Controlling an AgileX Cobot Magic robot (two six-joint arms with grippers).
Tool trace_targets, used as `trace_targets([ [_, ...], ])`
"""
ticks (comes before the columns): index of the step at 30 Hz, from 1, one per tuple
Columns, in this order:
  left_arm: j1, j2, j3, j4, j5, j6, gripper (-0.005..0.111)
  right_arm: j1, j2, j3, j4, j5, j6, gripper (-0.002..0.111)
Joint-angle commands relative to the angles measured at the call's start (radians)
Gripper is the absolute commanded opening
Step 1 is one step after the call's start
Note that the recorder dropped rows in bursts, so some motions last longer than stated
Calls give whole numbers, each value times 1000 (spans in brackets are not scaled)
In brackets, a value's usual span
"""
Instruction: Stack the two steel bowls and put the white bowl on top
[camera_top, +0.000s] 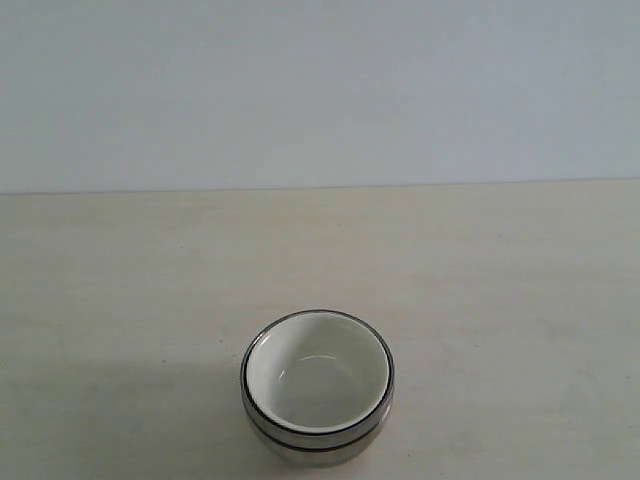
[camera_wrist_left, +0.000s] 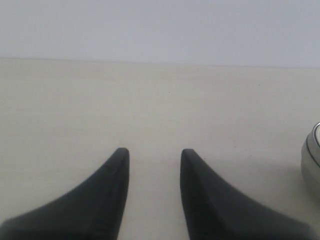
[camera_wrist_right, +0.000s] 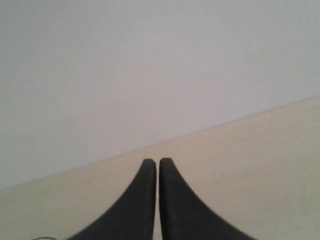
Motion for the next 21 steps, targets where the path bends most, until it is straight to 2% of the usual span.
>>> trace_targets([
  [1, 3, -3, 4, -1, -7, 3, 32, -3, -7, 5, -13, 36, 3, 0],
  [3, 3, -3, 4, -1, -7, 3, 32, -3, -7, 5, -47, 84, 3, 0],
  [7, 3, -3, 4, -1, -7, 3, 32, -3, -7, 5, -107, 304, 4, 0],
  [16, 3, -3, 4, -1, -7, 3, 32, -3, -7, 5, -102, 306, 2, 0],
  [21, 3, -3, 4, -1, -7, 3, 32, -3, -7, 5, -102, 313, -251, 0],
])
